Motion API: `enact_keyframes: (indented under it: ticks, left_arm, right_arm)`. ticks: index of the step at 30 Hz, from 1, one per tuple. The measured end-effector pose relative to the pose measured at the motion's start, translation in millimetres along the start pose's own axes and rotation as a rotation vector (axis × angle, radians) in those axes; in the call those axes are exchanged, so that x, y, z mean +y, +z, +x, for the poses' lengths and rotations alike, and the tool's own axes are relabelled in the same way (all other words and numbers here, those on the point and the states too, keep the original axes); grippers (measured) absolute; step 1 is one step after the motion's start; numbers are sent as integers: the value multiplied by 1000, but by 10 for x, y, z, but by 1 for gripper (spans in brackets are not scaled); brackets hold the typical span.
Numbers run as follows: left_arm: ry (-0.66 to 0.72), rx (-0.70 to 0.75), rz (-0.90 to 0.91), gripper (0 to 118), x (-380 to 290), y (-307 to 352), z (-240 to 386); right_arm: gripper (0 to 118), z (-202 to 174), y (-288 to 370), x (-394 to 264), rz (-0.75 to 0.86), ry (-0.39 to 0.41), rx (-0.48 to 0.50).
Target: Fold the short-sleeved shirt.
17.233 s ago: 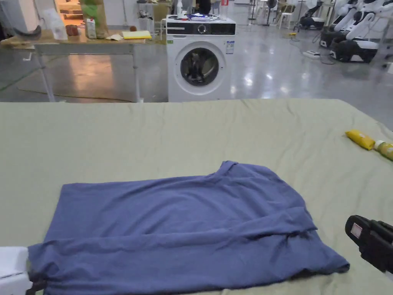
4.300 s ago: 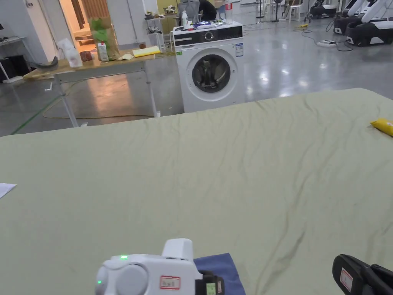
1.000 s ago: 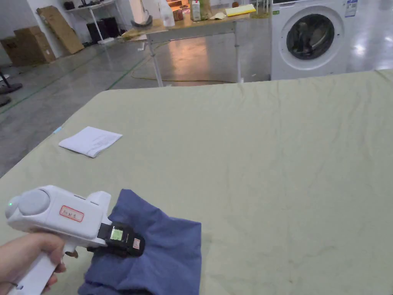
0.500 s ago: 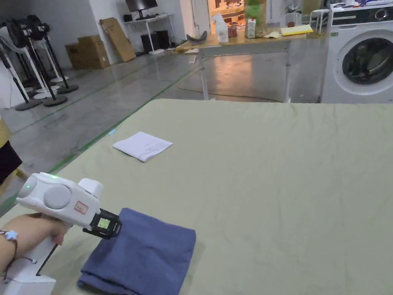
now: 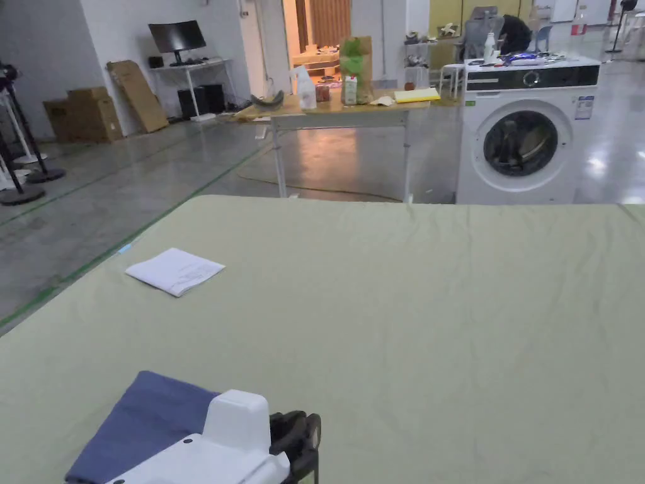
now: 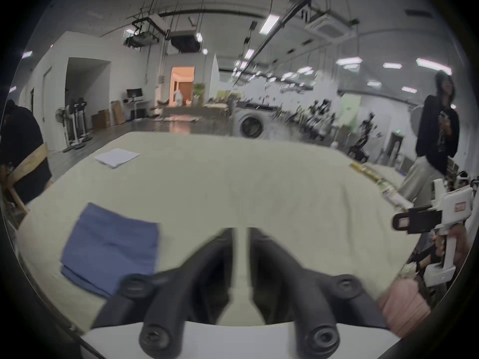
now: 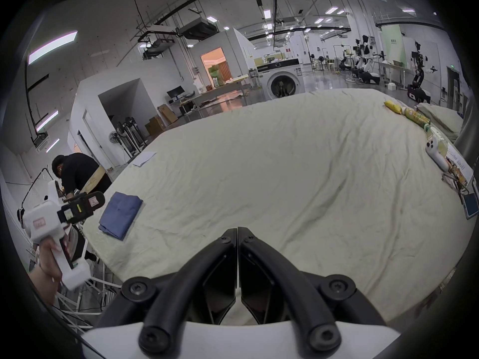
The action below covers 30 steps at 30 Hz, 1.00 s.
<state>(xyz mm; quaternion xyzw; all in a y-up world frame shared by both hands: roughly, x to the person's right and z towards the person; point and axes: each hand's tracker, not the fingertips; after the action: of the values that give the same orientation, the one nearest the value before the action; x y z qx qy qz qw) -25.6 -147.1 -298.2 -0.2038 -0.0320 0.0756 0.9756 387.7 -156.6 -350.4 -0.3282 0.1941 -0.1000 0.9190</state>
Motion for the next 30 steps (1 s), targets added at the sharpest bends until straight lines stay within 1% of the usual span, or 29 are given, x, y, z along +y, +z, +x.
enact_keyframes:
  ticks: [2, 3, 5, 8, 10, 13, 15, 17, 18, 19, 21, 22, 24, 26, 28, 29, 30]
  left_arm:
    - [-37, -52, 49, 3, -2, 34, 321]
    - [-83, -65, 97, 0, 15, 36, 523]
    - [-133, -25, 208, 0, 53, 108, 807]
    - [-134, -10, 345, 0, 221, 221, 1135]
    - [-124, 52, 435, 0, 289, 298, 1260]
    - [-149, 197, 551, 0, 337, 368, 1426]
    - [-150, 212, 583, 0, 296, 388, 1454]
    - [-213, 269, 593, 0, 167, 354, 1446]
    - [-229, 319, 578, 0, 108, 344, 1440]
    - [-227, 372, 561, 0, 52, 345, 1418]
    - [-166, 360, 523, 0, -3, 366, 1352]
    - [-163, 359, 517, 0, -31, 359, 1333]
    - [-179, 372, 509, 0, -59, 337, 1326]
    - [-189, 381, 508, 0, -58, 340, 1328]
    - [-176, 345, 496, 0, -49, 355, 1319]
    - [-174, 331, 489, 1, -34, 352, 1317]
    - [-175, 329, 477, 14, -26, 339, 1325]
  right_arm:
    - [0, -7, 105, 50, 21, 0, 3]
    - [0, -15, 168, 80, 43, 6, 5]
    - [0, -57, 312, 148, 100, 32, -1]
    - [0, -111, 565, 228, 268, 91, -47]
    - [0, -161, 718, 246, 415, 140, -88]
    - [0, -260, 913, 236, 680, 220, -177]
    - [0, -278, 938, 159, 805, 252, -254]
    - [0, -235, 857, 11, 909, 288, -344]
    - [0, -210, 812, -40, 905, 293, -385]
    - [0, -168, 753, -63, 860, 288, -396]
    - [0, -111, 666, -103, 763, 255, -425]
    - [0, -104, 658, -143, 756, 232, -430]
    - [0, -109, 671, -186, 761, 237, -408]
    - [0, -114, 663, -194, 749, 274, -409]
    - [0, -147, 685, -183, 743, 291, -370]
    - [5, -149, 690, -162, 740, 286, -351]
    - [32, -173, 699, -151, 738, 284, -341]
